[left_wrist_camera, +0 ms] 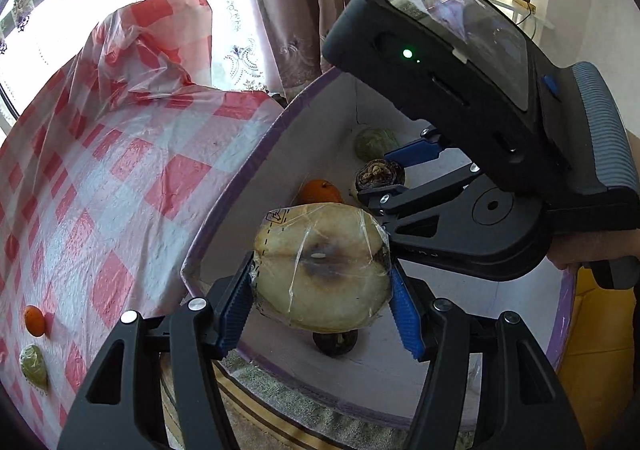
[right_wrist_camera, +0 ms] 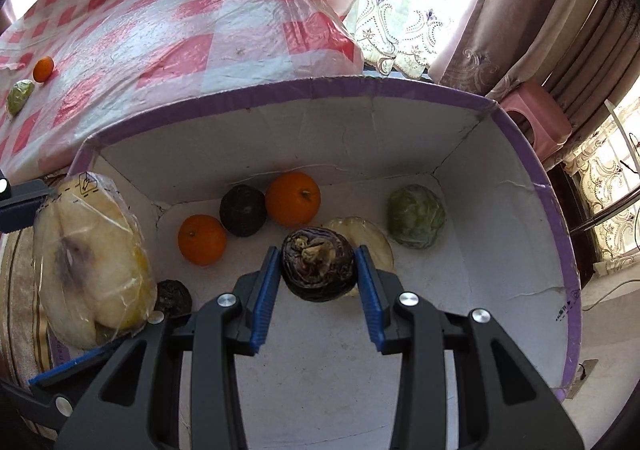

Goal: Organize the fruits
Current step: 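Open the right tool to drop the dark fruit while the left tool lowers the bagged apple half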

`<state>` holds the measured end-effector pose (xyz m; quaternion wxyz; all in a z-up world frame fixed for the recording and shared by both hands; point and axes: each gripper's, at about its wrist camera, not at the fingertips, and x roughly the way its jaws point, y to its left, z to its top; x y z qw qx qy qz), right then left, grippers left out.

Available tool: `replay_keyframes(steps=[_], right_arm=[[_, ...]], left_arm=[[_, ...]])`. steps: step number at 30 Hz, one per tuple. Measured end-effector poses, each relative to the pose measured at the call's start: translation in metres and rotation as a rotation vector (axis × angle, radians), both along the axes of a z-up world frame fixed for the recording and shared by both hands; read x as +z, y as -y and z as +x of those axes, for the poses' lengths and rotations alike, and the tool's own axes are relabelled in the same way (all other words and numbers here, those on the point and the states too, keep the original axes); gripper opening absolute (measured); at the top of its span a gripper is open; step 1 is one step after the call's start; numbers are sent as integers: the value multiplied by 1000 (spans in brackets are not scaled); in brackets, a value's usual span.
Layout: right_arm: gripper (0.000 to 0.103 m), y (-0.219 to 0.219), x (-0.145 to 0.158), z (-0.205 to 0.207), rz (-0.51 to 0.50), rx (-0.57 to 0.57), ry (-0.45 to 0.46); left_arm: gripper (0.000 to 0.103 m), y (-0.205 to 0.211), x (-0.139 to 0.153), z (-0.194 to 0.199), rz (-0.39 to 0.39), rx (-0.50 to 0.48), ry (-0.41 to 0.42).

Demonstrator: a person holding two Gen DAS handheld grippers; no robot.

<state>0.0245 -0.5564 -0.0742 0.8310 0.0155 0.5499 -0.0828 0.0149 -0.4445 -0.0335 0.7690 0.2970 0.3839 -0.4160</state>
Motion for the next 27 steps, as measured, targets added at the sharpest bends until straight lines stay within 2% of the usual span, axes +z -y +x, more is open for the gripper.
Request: replay_keyframes(steps=[12, 20, 27], right_arm=[[39, -8, -37, 7, -61, 55, -163], [40, -17, -46, 10, -75, 92, -210], [57, -13, -48, 12, -70, 59, -211]], left_arm=[[60, 20, -34, 4, 134, -33, -69], [60, 27, -50, 8, 193, -37, -91], [60, 32, -56, 12, 209, -36, -75]])
